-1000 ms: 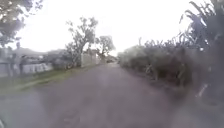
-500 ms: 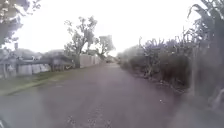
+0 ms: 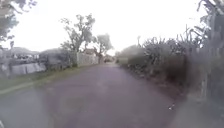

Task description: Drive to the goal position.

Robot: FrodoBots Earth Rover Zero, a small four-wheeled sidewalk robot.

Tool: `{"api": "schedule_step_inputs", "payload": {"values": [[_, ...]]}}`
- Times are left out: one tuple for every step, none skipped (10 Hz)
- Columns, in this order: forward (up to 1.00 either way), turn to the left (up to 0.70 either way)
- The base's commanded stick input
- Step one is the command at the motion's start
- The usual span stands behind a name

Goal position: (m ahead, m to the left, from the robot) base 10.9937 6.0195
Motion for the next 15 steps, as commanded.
{"api": "schedule_step_inputs", "payload": {"values": [[0.7, -0.14], [0.7, -0.14], [0.7, -0.14], [0.7, -0.14], [0.7, -0.14], [0.7, -0.14], [0.7, -0.14], [0.7, -0.14], [0.7, -0.14], [0.7, -0.14], [0.7, -0.14], [0.7, -0.14], [0.7, -0.14], [0.7, -0.14], [0.7, -0.14]]}}
